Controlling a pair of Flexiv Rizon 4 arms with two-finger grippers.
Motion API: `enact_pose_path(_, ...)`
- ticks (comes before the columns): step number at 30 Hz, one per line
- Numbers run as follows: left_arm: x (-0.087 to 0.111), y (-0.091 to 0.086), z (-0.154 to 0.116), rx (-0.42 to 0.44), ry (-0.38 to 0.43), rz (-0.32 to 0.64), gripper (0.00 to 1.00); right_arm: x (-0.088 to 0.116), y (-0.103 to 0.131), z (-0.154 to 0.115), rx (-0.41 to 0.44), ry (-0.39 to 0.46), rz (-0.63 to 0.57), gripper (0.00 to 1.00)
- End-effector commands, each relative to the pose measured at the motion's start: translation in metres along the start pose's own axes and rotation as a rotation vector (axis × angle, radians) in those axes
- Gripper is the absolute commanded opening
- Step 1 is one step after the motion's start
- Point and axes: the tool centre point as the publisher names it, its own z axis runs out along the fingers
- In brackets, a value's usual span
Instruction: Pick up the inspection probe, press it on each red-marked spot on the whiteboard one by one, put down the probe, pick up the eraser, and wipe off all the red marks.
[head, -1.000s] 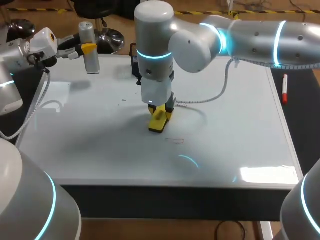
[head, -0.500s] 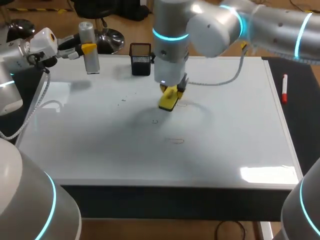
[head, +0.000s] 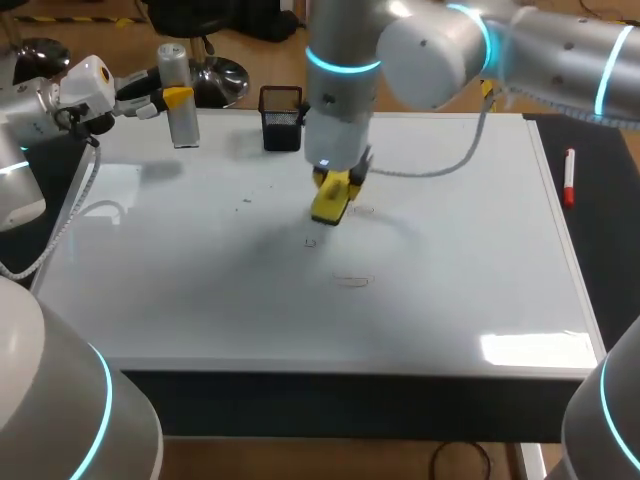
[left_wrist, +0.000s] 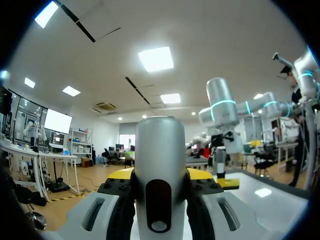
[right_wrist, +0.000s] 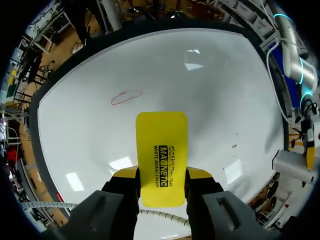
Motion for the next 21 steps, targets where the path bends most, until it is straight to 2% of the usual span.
enact_pose_path(1,0.001,-0.001,0.0,0.0,-0.001,0.001,0.0,-0.024,0.024,0.018,0.006,0.028,-0.023,0.0)
enact_pose_path(5,0.001,-0.001,0.0,0.0,-0.001,0.001,0.0,-0.037,0.04,0.028,-0.006,0.04,-0.052,0.0)
enact_pose_path(11,0.001,-0.001,0.0,0.0,-0.001,0.001,0.0,-0.047,0.052,0.038,-0.008,0.054,-0.059,0.0)
enact_pose_path(21,0.001,-0.001,0.0,0.0,-0.001,0.001,0.0,-0.045,0.067,0.056,-0.029,0.084,-0.059,0.0)
